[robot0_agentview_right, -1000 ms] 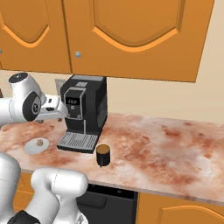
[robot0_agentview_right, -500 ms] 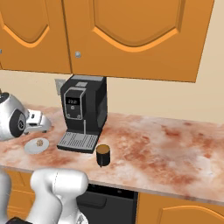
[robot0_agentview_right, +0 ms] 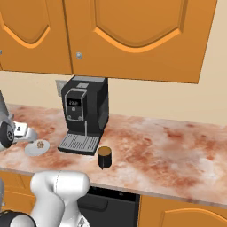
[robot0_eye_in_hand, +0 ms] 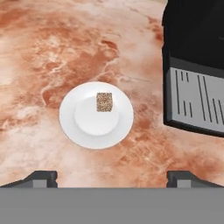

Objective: Take a sugar cube from the saucer and place it inside the coffee. Then, grab milk from the fridge and place it next to the coffee on the counter to sweeten the coffee.

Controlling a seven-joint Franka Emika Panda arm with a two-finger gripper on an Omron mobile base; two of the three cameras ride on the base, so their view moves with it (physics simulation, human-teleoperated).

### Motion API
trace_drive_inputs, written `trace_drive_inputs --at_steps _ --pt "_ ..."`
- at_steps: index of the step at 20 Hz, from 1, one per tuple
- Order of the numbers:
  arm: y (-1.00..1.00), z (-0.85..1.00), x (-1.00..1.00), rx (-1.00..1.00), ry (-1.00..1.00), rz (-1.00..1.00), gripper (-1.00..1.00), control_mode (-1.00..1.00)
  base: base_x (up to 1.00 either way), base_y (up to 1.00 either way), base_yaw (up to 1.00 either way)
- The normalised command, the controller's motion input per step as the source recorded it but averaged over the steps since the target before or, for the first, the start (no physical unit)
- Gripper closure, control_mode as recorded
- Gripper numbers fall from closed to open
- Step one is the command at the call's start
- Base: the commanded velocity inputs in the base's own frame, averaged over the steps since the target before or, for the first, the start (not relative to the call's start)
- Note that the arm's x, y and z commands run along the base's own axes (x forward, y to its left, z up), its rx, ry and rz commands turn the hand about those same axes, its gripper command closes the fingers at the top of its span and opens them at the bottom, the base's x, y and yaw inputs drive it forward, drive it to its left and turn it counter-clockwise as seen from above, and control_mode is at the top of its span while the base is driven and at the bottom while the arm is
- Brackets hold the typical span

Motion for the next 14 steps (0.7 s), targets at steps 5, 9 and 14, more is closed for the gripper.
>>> trace_drive_inputs --at_steps 5,9,14 --pt "0.21 -0.20 0.26 0.00 0.01 -0.02 -1.00 -1.00 0.00 0.00 0.00" --pt "0.06 -0.20 0.32 0.00 0.00 -0.01 -1.00 -1.00 0.00 0.00 0.00" --pt "0.00 -0.29 0.30 0.00 0.00 0.00 -1.00 -1.00 0.00 0.00 0.00"
